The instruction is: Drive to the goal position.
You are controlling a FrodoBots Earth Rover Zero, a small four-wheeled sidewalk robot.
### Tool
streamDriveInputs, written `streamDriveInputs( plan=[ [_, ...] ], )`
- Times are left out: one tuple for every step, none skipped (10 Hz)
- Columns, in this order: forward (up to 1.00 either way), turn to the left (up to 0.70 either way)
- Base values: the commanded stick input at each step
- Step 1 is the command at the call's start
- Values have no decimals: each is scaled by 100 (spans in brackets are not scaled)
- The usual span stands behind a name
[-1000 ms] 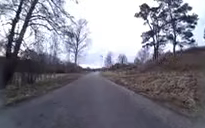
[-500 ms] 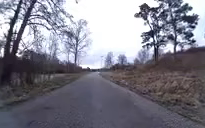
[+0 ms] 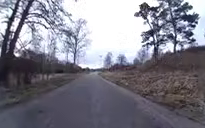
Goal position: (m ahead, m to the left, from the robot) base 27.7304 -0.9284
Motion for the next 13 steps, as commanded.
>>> streamDriveInputs(
  plan=[
    [50,0],
    [50,0],
    [50,0],
    [50,0],
    [50,0],
    [50,0],
    [50,0],
    [50,0],
    [50,0],
    [50,0],
    [50,0],
    [50,0],
    [50,0]
  ],
)
